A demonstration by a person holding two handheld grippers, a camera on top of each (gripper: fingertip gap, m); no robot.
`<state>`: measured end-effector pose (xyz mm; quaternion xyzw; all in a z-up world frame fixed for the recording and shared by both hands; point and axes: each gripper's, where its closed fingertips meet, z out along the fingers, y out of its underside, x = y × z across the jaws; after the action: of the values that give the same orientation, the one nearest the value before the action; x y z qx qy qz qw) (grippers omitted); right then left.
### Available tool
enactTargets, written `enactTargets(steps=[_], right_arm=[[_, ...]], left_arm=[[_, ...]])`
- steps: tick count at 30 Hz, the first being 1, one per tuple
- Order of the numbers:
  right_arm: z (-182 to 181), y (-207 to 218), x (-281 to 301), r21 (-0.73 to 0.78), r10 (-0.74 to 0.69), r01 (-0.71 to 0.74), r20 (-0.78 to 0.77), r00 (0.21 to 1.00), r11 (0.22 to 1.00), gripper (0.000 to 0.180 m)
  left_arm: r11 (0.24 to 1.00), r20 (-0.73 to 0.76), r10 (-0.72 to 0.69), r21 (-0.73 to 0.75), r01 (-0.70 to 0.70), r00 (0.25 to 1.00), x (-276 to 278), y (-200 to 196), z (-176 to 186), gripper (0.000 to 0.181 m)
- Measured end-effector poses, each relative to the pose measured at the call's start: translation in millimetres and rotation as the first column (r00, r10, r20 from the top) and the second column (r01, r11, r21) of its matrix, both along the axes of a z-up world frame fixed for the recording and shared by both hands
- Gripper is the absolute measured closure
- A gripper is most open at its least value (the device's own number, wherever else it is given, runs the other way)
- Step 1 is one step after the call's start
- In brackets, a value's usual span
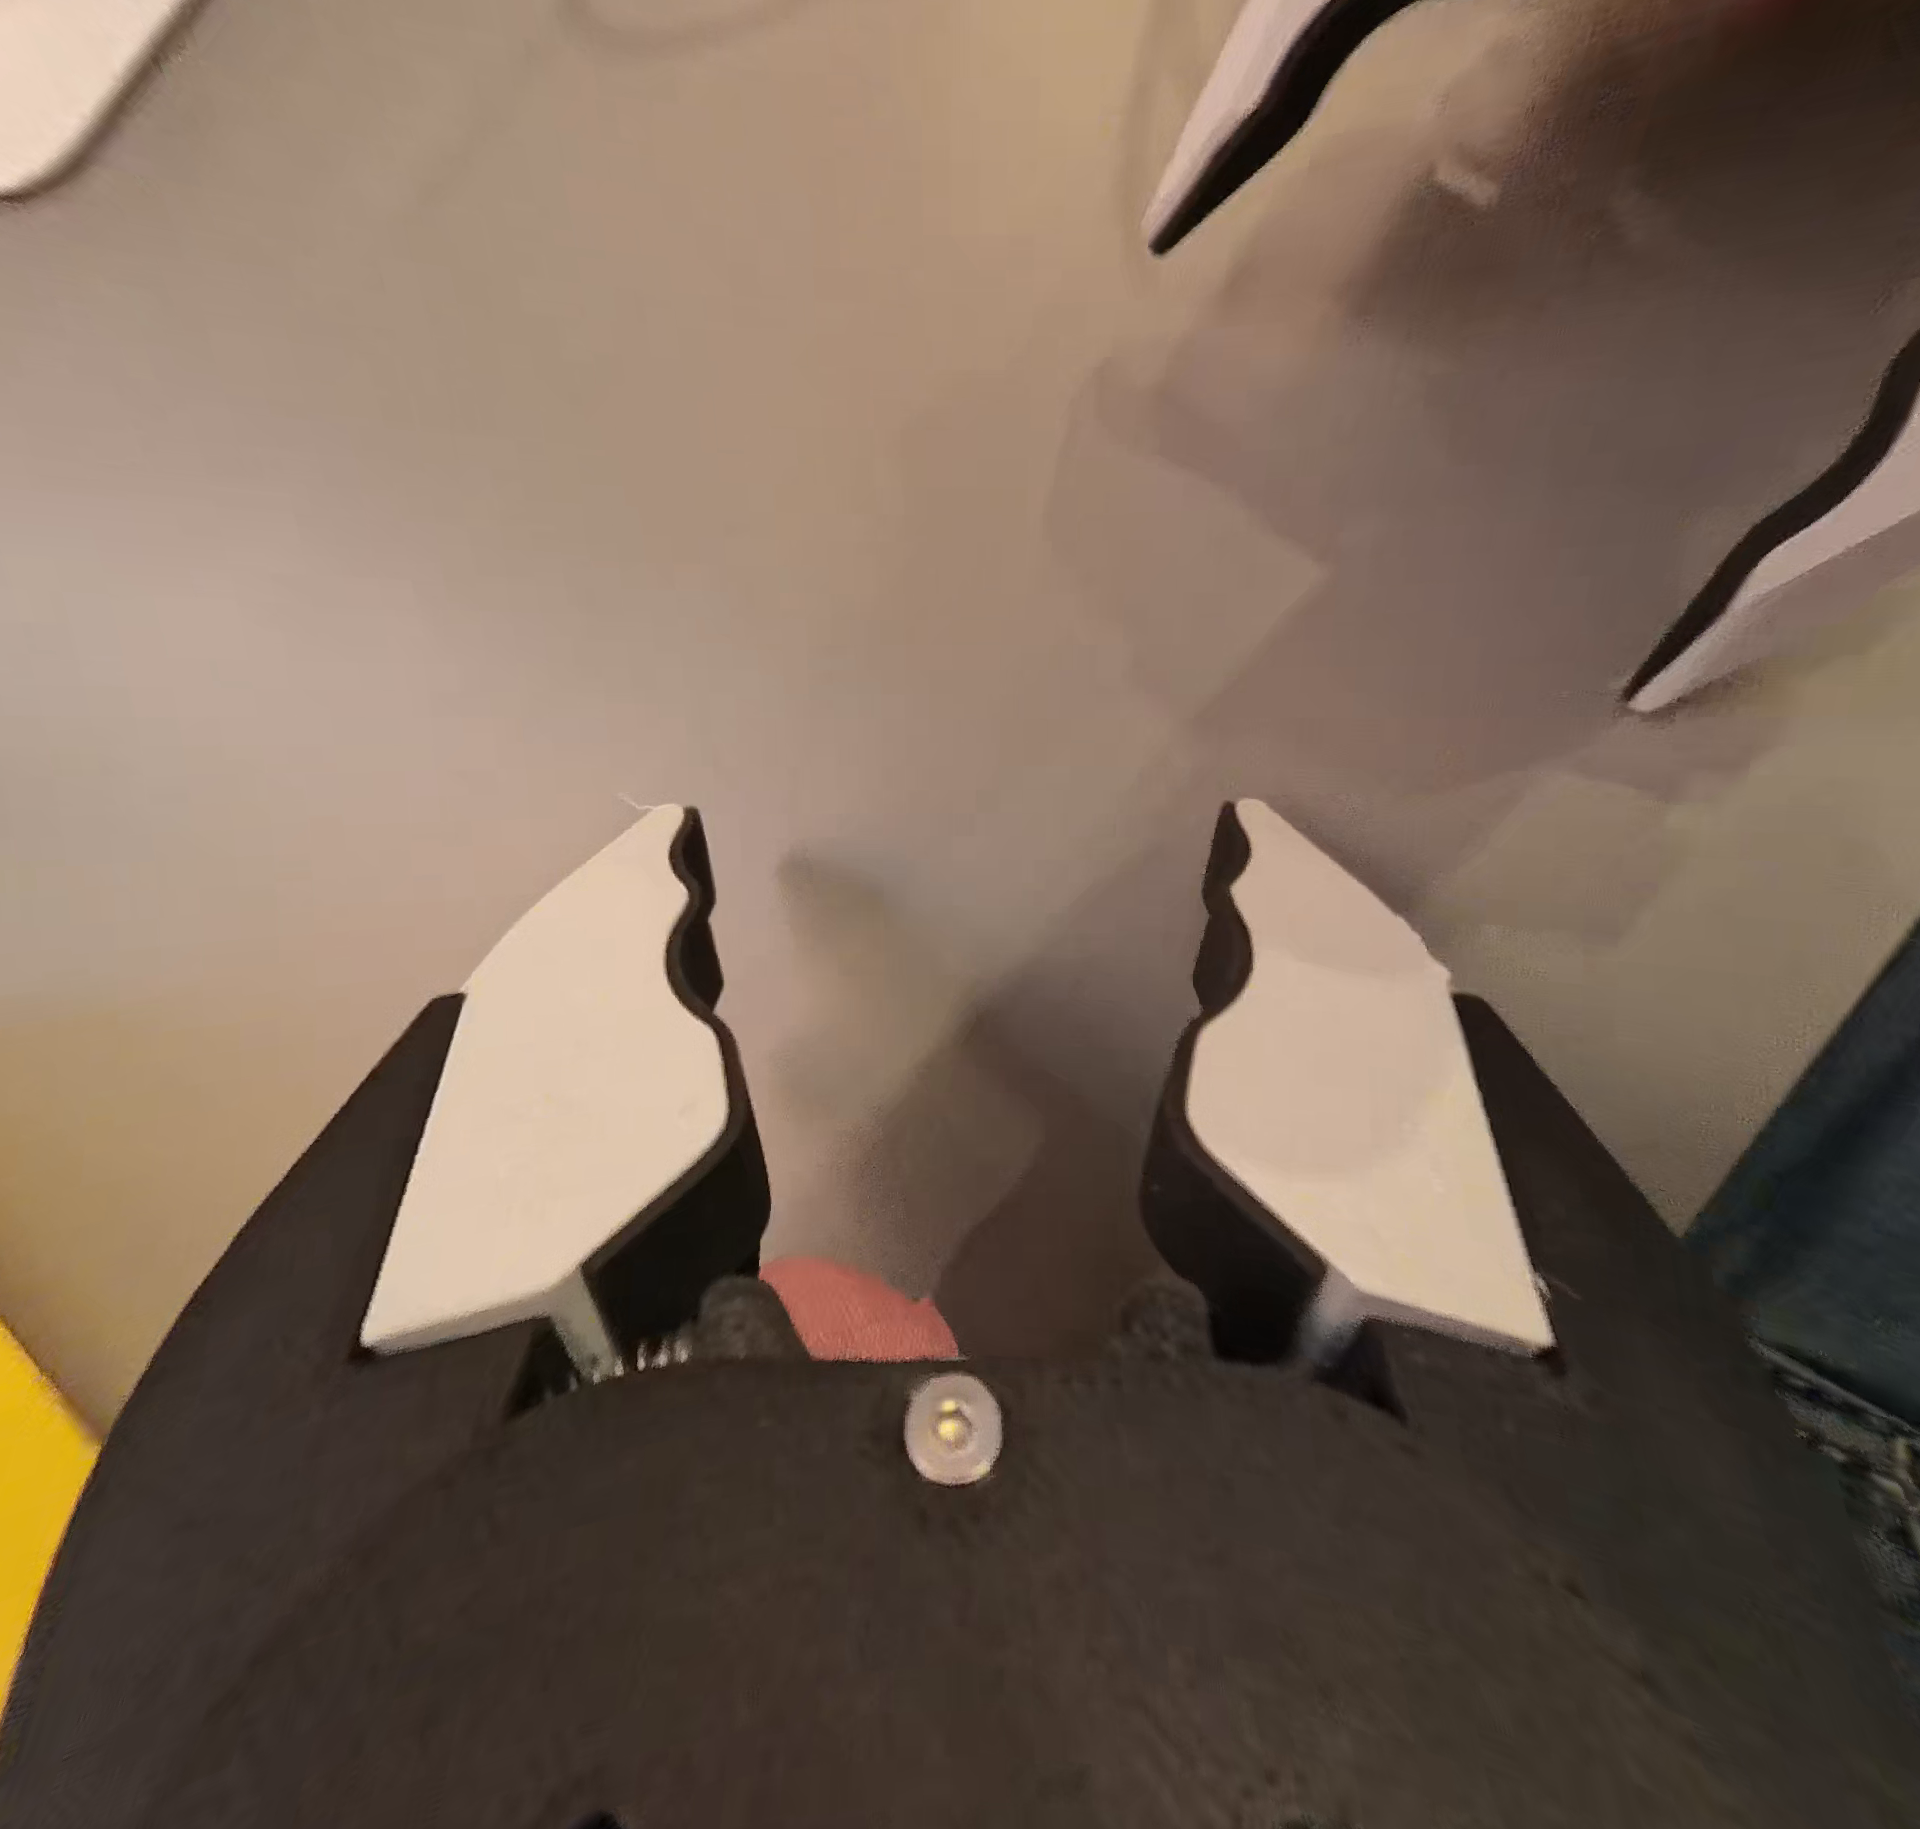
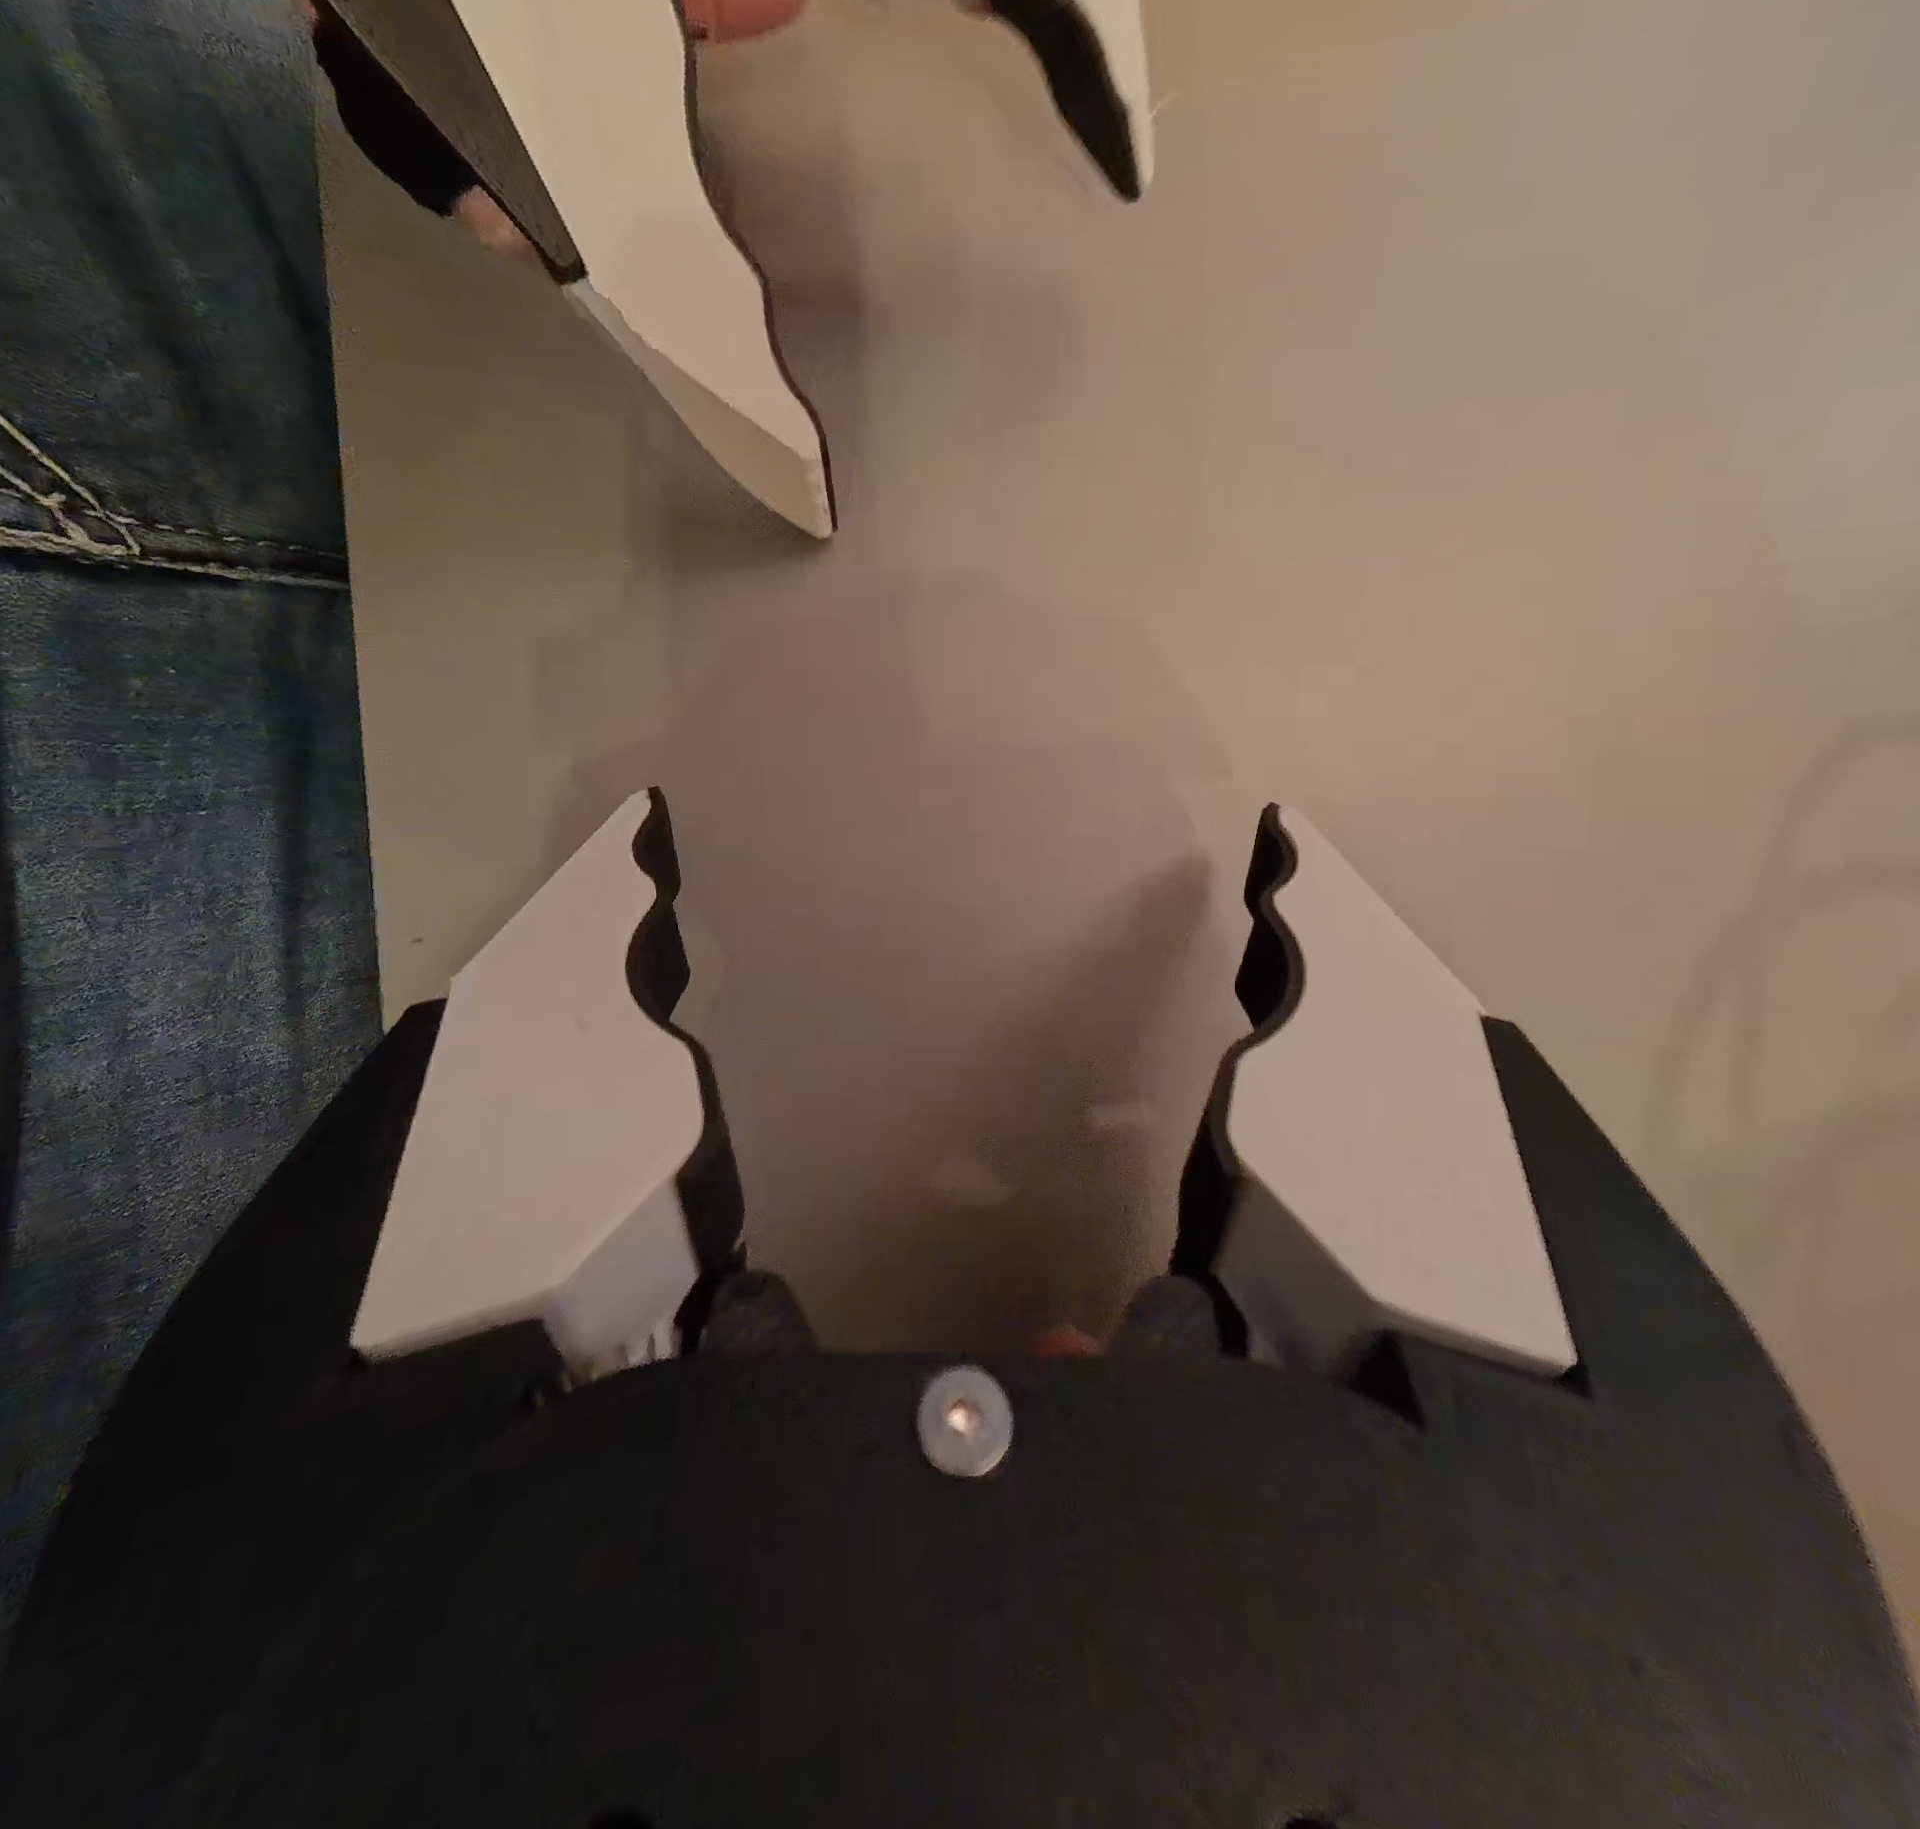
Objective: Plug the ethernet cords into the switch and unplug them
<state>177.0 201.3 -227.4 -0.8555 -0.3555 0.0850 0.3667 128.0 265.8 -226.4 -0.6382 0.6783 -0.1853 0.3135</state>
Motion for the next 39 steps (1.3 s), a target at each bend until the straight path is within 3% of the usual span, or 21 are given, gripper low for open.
enactTargets(steps=[5,7,10,17,20,24,27,29,32,36,37,39], right_arm=[[-2.0,3.3,-4.0,0.019,0.018,-0.017,-0.066,0.998,1.0,0.072],[-2.5,2.7,-5.7,0.015,0.027,-0.026,-0.076,0.997,1.0,0.075],[-3.3,0.6,-7.8,-0.001,0.043,-0.043,-0.088,0.995,0.999,0.082],[-5.5,-12.0,-13.4,-0.072,0.098,-0.105,-0.094,0.991,0.992,0.068],[19.9,-25.1,-18.7,-0.039,0.124,-0.13,-0.121,0.985,0.991,0.068],[100.2,-42.6,-11.0,0.177,0.12,-0.093,-0.151,0.981,0.98,0.071],[158.8,-57.8,37.7,0.338,-0.014,0.047,-0.099,0.995,0.94,0.083],[177.7,-75.2,94.7,0.348,-0.19,0.201,-0.066,0.98,0.916,0.082],[184.6,-116.3,216.1,0.371,-0.538,0.482,0.06,0.841,0.794,0.086],[152.2,-186.4,331.5,0.281,-0.786,0.743,0.076,0.613,0.607,0.083],[136.4,-198.8,346.4,0.227,-0.81,0.782,0.068,0.583,0.581,0.082],[111.1,-210.4,356.9,0.142,-0.82,0.81,0.022,0.572,0.569,0.096]], left_arm=[[0.992,-0.016,0.028,-0.126,-0.03,0.999,-0.9,-3.0,-5.7,0.091],[0.982,0.003,0.023,-0.185,-0.022,1.0,-1.1,-8.0,-7.7,0.1],[0.982,0.006,0.023,-0.185,-0.022,1.0,-1.1,-7.3,-7.6,0.099],[0.984,-0.042,-0.018,-0.176,0.011,0.999,-9.0,-9.6,-6.6,0.095],[0.996,0.055,-0.039,-0.073,0.043,0.998,-11.1,-5.3,26.7,0.099],[0.994,0.229,-0.016,0.113,-0.01,0.973,-24.2,20.1,108.0,0.1],[0.947,0.276,0.09,0.275,-0.169,0.957,-61.8,74.0,151.8,0.098],[0.896,0.305,0.202,0.326,-0.302,0.931,-99.8,117.3,172.4,0.096],[0.788,0.3,0.392,0.379,-0.485,0.87,-173.7,181.8,182.3,0.096],[0.69,0.226,0.646,0.235,-0.685,0.729,-270.1,243.5,146.7,0.082],[0.667,0.187,0.692,0.203,-0.717,0.697,-289.1,251.6,134.5,0.08],[0.637,0.135,0.734,0.2,-0.744,0.665,-315.8,261.1,116.0,0.079]])
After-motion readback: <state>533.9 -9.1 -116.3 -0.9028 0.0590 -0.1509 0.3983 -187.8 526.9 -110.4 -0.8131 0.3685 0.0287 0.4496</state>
